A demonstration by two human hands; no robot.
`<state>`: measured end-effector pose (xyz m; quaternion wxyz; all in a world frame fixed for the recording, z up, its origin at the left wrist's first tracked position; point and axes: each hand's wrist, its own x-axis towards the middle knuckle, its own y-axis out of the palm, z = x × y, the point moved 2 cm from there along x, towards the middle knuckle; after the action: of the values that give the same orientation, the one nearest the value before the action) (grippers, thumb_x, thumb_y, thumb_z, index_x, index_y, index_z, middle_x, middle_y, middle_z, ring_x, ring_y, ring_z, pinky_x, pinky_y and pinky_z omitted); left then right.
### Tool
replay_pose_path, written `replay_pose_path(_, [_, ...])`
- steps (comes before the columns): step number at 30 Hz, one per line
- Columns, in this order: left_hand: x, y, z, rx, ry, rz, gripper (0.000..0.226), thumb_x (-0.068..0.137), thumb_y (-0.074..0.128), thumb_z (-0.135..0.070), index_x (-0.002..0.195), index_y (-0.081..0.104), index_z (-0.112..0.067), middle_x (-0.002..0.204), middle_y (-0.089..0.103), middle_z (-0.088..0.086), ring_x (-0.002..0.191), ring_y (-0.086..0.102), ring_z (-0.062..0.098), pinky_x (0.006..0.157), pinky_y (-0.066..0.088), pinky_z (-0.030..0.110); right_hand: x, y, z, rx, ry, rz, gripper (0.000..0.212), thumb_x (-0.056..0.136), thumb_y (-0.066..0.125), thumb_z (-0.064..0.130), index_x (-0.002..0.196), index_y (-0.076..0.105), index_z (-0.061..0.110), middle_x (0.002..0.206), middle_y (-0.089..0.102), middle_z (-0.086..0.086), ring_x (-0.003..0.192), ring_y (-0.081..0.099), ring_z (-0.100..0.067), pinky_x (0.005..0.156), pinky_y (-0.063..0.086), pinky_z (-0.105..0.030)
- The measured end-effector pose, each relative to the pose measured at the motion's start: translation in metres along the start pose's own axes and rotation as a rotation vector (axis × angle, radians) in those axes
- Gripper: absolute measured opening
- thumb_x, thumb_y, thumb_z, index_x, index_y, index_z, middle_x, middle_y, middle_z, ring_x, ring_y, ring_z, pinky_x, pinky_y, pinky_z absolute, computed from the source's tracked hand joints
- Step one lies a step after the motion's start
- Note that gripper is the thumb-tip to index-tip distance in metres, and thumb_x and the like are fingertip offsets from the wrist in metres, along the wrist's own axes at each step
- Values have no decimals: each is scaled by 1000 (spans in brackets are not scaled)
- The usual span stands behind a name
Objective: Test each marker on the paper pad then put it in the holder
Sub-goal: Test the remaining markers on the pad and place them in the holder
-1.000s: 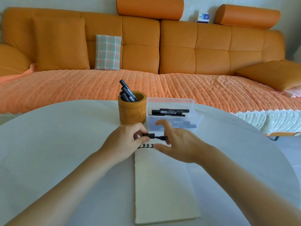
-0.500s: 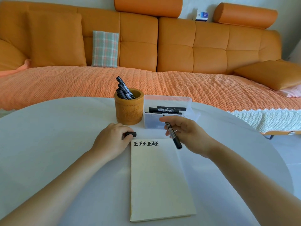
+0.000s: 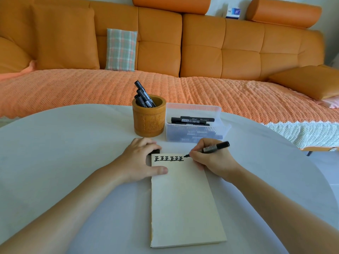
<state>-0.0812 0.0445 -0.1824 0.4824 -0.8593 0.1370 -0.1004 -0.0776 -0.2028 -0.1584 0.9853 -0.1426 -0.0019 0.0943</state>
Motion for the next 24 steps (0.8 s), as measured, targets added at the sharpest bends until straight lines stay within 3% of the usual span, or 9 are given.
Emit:
replay_pose_path(6, [-1,2,1,-41,-1,-5,97,55,52,-86,138,45,-37,139,31,-23,127,13,-10,110,22,26,2,4,-1,-74,-34,-14,20,86,68,3,76,51,-1,54,53,0,47,45,-16,44,34,-23])
replay_pose_path(11, [-1,1,0,-50,-2,-9,95,57,55,-85,138,46,-37,138,32,-24,128,14,-9,110,23,27,5,6,-4,-116,-59,-15,22,86,69,3,74,51,1,55,52,9,51,41,-12,46,33,-20])
replay_pose_path(15, [-1,1,0,-35,1,-14,82,70,69,-72,139,45,-36,139,32,-23,129,14,-7,109,22,26,6,6,-4,-130,-64,-29,23,85,70,5,72,51,6,58,54,9,53,42,-11,47,34,-19])
replay_pose_path(24, [-2,-1,-4,-4,-9,0,80,72,69,-70,140,44,-36,140,31,-23,132,15,-5,108,23,26,4,7,-4,-150,-55,-10,28,85,68,2,69,46,11,57,52,7,51,41,-12,47,34,-22])
